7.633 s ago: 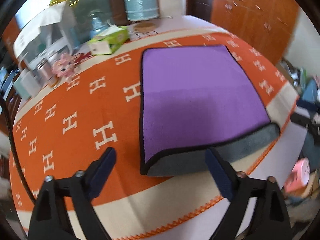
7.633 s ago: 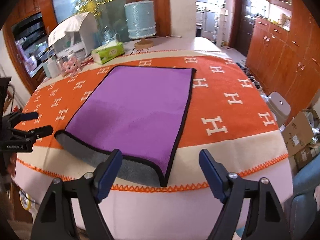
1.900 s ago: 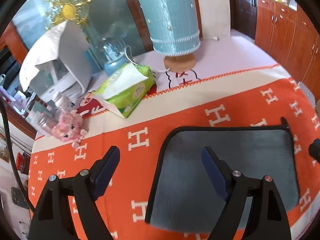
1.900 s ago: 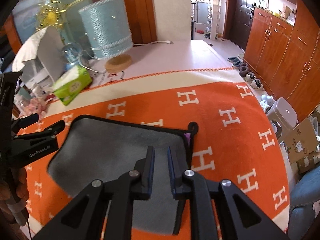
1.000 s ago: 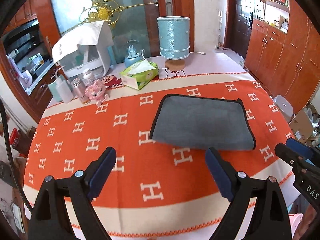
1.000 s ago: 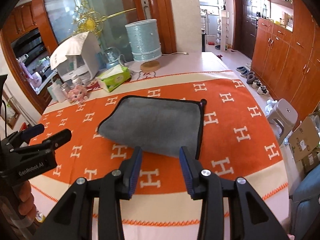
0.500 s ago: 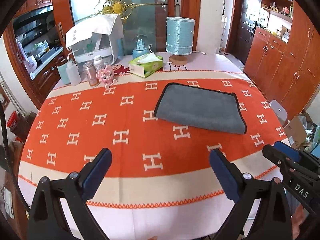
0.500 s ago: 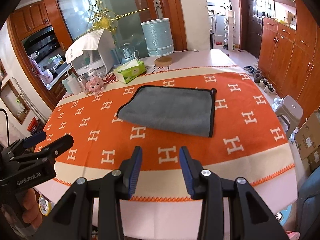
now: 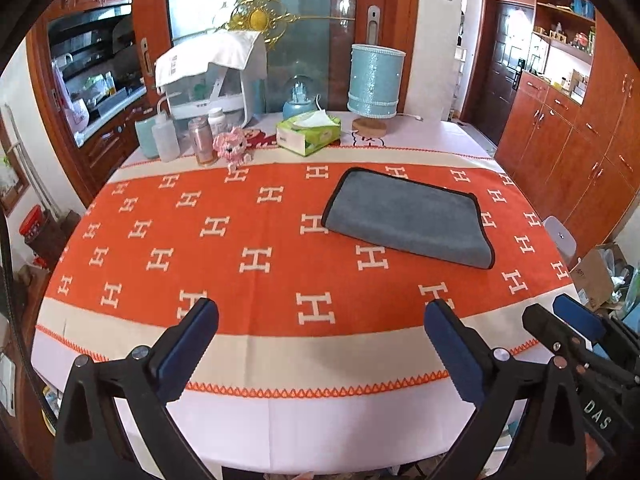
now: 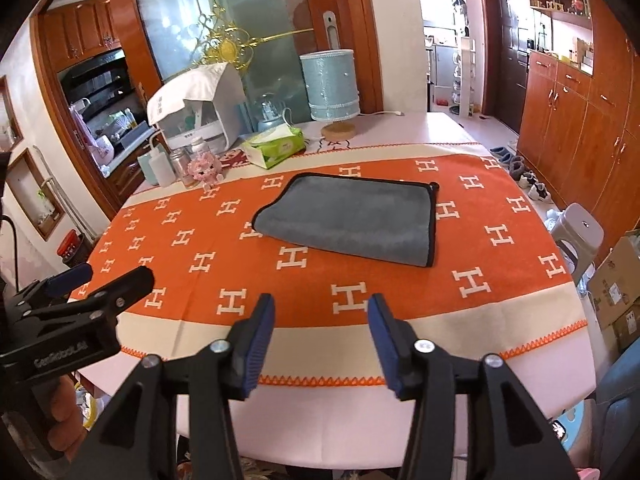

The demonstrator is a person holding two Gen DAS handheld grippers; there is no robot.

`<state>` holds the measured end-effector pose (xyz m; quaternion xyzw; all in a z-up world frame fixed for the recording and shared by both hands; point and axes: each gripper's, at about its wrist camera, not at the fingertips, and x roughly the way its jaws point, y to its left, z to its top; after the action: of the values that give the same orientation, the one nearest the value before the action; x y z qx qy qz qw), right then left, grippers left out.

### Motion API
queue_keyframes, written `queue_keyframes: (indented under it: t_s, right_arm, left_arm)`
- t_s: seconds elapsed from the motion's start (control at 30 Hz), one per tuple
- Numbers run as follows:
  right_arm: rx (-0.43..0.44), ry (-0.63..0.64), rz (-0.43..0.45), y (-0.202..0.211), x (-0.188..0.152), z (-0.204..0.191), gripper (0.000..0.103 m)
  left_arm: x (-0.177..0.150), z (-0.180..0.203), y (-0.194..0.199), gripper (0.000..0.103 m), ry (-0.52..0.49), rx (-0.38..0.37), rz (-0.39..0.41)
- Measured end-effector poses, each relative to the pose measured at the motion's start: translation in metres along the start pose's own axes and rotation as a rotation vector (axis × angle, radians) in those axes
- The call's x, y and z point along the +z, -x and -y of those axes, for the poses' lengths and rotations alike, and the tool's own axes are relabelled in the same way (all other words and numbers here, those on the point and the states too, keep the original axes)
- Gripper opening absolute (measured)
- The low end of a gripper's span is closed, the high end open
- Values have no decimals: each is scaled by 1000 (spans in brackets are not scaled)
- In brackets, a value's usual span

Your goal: Fold towel

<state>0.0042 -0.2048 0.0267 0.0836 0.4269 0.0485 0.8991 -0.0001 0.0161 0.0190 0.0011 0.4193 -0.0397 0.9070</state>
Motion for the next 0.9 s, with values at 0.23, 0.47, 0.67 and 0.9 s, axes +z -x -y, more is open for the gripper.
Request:
queue_keyframes:
  t_s: [0.23, 0.47, 0.67, 0.9]
  right_arm:
    - [0, 10, 1, 0, -9, -7, 51]
    - [-11, 7, 5, 3, -11, -8, 51]
    - [-19, 20, -4, 0, -12, -15, 51]
    - [-24, 43, -4, -2, -13, -22, 52]
  left_arm:
    - [-15, -2, 2, 102, 22, 24, -19]
    - [-18, 0, 6, 102, 13, 42, -13]
    - [-19, 2, 4, 102, 2, 60, -22]
    - [-19, 0, 3, 102, -2, 73, -23]
